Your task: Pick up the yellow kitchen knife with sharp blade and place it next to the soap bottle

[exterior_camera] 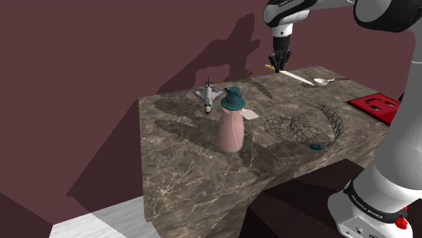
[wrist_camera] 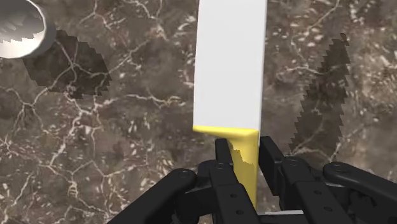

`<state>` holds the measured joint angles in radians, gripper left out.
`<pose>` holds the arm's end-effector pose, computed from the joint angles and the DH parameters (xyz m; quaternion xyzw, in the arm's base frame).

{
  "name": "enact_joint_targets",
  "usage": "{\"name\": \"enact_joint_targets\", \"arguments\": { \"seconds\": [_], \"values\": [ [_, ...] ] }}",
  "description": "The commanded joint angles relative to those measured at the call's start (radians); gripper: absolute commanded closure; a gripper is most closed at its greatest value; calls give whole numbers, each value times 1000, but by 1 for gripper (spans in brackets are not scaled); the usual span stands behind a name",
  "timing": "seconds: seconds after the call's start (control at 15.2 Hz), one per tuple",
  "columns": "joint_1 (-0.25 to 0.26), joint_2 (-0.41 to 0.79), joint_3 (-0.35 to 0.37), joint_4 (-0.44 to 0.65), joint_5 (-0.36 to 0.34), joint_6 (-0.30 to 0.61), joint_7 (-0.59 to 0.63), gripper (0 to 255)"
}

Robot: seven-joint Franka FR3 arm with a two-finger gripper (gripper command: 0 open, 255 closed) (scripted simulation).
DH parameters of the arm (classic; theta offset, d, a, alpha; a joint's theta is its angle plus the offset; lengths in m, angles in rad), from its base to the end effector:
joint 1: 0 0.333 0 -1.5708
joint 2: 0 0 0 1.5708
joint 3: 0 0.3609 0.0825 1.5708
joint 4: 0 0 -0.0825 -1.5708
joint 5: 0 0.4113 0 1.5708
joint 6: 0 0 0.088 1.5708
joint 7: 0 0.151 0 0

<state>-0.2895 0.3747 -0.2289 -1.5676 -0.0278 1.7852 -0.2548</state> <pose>0.6012 -0.3276 0.4095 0.9882 -0.1224 -0.0891 0.0235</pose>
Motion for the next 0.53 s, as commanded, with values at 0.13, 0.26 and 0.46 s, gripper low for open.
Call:
{"name": "enact_joint_targets", "arguments": {
  "seconds": [0.13,0.26,0.46],
  "values": [
    [-1,-9,-1,45,-2,-53,-4,255],
    [-1,-12,-2,67,-2,-79,-5,255],
    [-2,-15,-3,103,-3,-117,-8,255]
  ]
}}
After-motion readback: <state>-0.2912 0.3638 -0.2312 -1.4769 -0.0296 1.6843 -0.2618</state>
